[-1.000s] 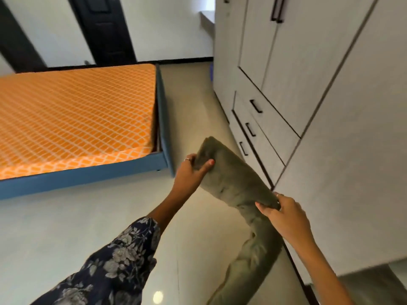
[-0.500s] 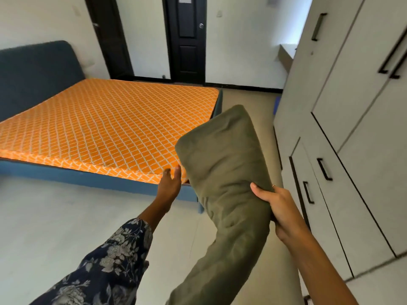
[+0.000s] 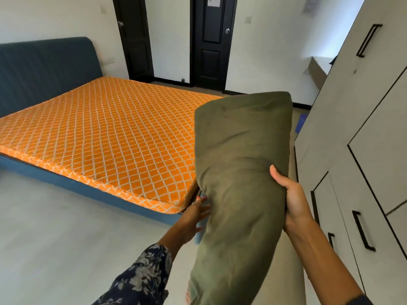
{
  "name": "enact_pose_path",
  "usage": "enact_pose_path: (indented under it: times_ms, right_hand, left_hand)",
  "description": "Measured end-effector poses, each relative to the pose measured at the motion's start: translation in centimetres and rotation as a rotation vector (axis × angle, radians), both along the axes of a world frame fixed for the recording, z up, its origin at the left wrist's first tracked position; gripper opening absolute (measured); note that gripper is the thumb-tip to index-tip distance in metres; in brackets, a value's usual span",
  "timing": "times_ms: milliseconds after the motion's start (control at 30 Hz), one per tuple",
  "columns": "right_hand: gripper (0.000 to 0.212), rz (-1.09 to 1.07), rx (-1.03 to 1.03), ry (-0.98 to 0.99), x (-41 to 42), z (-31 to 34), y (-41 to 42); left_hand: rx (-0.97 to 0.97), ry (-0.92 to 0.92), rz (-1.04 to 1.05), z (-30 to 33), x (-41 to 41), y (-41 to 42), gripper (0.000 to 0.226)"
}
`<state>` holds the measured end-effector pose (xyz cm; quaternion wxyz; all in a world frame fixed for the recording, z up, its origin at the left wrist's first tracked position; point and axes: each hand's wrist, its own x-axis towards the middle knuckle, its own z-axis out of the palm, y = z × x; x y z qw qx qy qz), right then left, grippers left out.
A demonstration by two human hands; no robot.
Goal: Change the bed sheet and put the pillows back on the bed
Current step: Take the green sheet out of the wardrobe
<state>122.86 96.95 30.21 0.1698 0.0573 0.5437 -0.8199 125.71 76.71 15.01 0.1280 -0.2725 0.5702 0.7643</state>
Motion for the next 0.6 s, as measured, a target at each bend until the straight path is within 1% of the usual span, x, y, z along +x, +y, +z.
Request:
enact_pose_path:
  times_ms: [100,200,267,333,400,467,533,600]
  right_hand:
    - [0.033,-0.042,-0.005,-0.005,-5.9,0.4,-1.0]
    - [0.043,-0.054,-0.026,-0.019,-11.7,1.0,-1.7]
    - [0.041,-0.05,-0.047,-0.02,-15.3,1.4,-2.1]
    - [0.034,-0.044,-0.088,-0.024,-18.8,1.4,-2.1]
    - [0.029,-0.042,-0.132,-0.025,-22.0,1.5,-2.1]
    - [0.025,-0.041,-0.149,-0.034,-25.8,1.3,-1.8]
    - [0.027,-0.035,-0.153,-0.045,-29.6,0.8,-1.6]
    - [0.034,-0.023,-0.17,-0.066,-33.9,0.4,-1.5]
  left_hand:
    - [0.039,-0.012,0.076,-0.9,-7.0,-2.0,0.048]
    - [0.045,0.022,0.086,-1.1,-14.1,-3.6,0.051]
    - [0.054,0.052,0.099,-0.4,-18.8,-4.0,0.049]
    - [0.094,0.08,0.106,0.0,-22.9,-4.4,0.043]
    - [0.077,0.078,0.072,0.5,-24.8,-5.4,0.038]
    - [0.082,0.022,0.014,0.8,-27.6,-6.1,0.029]
    - [0.118,0.013,-0.04,0.5,-30.3,-7.0,0.026]
    - [0.133,0.0,-0.079,0.9,-33.1,-7.4,0.026]
